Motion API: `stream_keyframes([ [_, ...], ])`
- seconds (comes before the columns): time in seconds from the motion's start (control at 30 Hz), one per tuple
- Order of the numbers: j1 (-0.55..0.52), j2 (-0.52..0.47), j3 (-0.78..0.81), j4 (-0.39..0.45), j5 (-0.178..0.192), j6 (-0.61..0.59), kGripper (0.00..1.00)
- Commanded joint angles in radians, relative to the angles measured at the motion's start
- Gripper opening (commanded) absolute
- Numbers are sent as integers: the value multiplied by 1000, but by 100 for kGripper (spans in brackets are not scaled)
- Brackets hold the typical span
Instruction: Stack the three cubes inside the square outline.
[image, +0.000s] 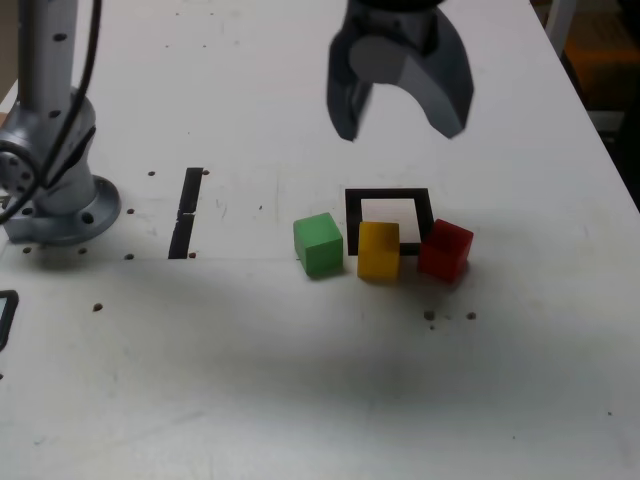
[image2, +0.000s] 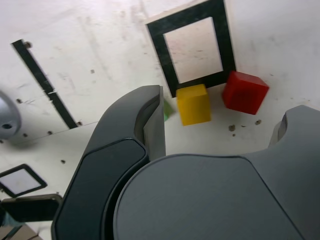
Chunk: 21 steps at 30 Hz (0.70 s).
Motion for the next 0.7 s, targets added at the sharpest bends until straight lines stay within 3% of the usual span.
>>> stream_keyframes([
  [0.0,-11,13,-6,-1,1,7,84],
  [0.47,-76,143,-78,-12,6,19,83],
  [0.67,-98,222,-117,-17,39,25,83],
])
